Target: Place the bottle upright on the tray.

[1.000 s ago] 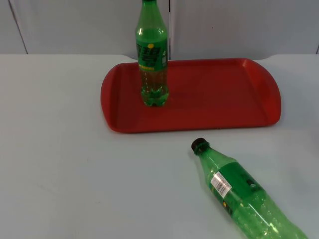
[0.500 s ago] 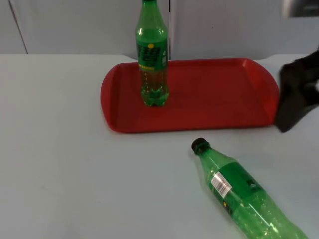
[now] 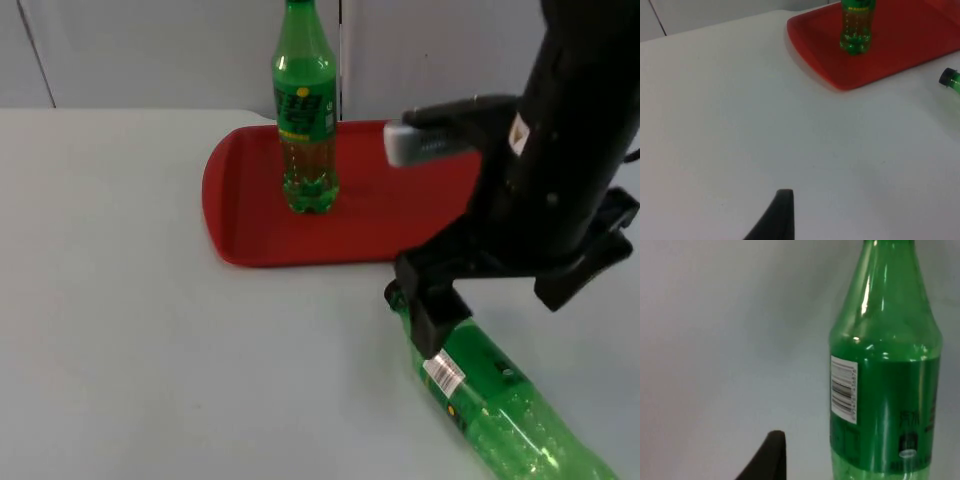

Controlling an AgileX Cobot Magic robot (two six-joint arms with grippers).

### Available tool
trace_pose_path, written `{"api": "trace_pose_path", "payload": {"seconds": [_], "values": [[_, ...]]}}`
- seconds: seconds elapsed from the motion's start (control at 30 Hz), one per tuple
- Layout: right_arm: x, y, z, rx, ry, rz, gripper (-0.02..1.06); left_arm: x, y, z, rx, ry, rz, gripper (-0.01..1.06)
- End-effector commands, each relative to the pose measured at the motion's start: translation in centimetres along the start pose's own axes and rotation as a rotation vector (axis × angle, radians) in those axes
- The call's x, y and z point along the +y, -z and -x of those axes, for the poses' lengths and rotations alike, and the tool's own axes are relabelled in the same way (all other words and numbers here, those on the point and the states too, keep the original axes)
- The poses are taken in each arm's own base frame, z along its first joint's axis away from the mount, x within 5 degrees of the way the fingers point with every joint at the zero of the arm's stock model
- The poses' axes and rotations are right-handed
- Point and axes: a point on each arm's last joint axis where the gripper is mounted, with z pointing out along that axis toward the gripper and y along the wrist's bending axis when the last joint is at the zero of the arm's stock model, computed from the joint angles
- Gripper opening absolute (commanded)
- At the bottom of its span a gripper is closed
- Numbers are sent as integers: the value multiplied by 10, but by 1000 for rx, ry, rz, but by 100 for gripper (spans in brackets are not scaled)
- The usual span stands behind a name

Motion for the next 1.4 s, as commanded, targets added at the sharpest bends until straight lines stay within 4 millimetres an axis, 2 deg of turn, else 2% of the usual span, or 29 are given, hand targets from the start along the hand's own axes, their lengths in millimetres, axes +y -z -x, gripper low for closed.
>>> {"api": "trace_pose_path", "payload": {"seconds": [0.0, 0.13, 0.47, 0.67, 0.83, 0.93, 1.1, 1.23, 1.3, 1.37], "values": [[2, -8, 4, -17, -22, -4, 103, 0, 0, 0, -9, 3, -2, 105], [-3, -25, 7, 4, -43, -72, 103, 0, 0, 0, -9, 3, -2, 105], [-1, -50, 12, -7, -40, -65, 103, 0, 0, 0, -9, 3, -2, 105], [10, -64, 13, -26, 24, -76, 103, 0, 0, 0, -9, 2, 0, 105], [10, -78, 12, -7, 15, -82, 102, 0, 0, 0, -9, 2, 0, 105], [10, -90, 11, 0, 14, -81, 98, 0, 0, 0, -9, 2, 0, 105], [11, -92, 13, -19, 8, -73, 89, 0, 0, 0, -9, 2, 0, 105], [11, -92, 12, -18, 0, -73, 69, 0, 0, 0, -9, 2, 0, 105], [11, -92, 12, -16, 0, -74, 65, 0, 0, 0, -9, 2, 0, 105], [11, -92, 12, -16, 0, -74, 55, 0, 0, 0, -9, 2, 0, 105]]}}
